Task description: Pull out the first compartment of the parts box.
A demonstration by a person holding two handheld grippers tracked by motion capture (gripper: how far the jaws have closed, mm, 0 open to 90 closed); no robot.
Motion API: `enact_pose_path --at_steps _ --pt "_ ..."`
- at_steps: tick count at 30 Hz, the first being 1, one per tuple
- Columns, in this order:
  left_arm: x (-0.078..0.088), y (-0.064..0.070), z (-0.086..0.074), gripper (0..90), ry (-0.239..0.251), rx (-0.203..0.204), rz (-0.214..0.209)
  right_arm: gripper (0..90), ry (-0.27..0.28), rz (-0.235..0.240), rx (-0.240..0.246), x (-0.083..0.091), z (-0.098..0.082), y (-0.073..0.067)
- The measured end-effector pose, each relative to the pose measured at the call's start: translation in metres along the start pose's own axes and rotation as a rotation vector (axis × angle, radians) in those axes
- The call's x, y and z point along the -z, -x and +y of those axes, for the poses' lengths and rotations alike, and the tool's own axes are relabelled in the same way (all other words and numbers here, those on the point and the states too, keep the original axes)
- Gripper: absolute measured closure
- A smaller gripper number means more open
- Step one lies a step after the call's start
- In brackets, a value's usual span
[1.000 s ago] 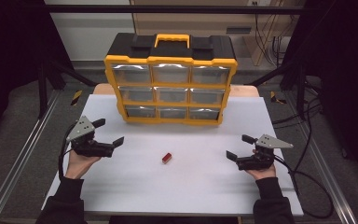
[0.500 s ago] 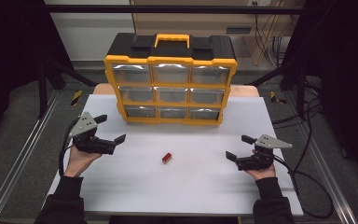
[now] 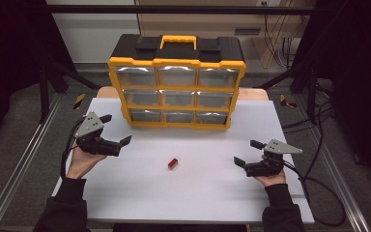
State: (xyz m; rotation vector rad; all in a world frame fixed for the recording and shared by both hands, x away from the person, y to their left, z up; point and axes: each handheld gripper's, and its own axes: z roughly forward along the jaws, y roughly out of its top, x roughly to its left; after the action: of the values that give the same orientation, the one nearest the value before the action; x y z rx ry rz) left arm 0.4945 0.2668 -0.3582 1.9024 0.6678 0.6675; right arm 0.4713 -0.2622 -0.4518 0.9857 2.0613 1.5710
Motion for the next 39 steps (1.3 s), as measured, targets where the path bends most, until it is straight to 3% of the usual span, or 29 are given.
enact_pose_path --at_steps 25,39 --pt "0.000 -0.003 0.025 0.0 0.010 -0.138 0.045 0.5 -0.002 0.000 0.002 0.000 0.000 0.000" --pt "0.000 -0.004 0.037 0.0 -0.019 -0.207 0.109 0.5 -0.004 -0.001 0.000 0.000 0.000 0.000"
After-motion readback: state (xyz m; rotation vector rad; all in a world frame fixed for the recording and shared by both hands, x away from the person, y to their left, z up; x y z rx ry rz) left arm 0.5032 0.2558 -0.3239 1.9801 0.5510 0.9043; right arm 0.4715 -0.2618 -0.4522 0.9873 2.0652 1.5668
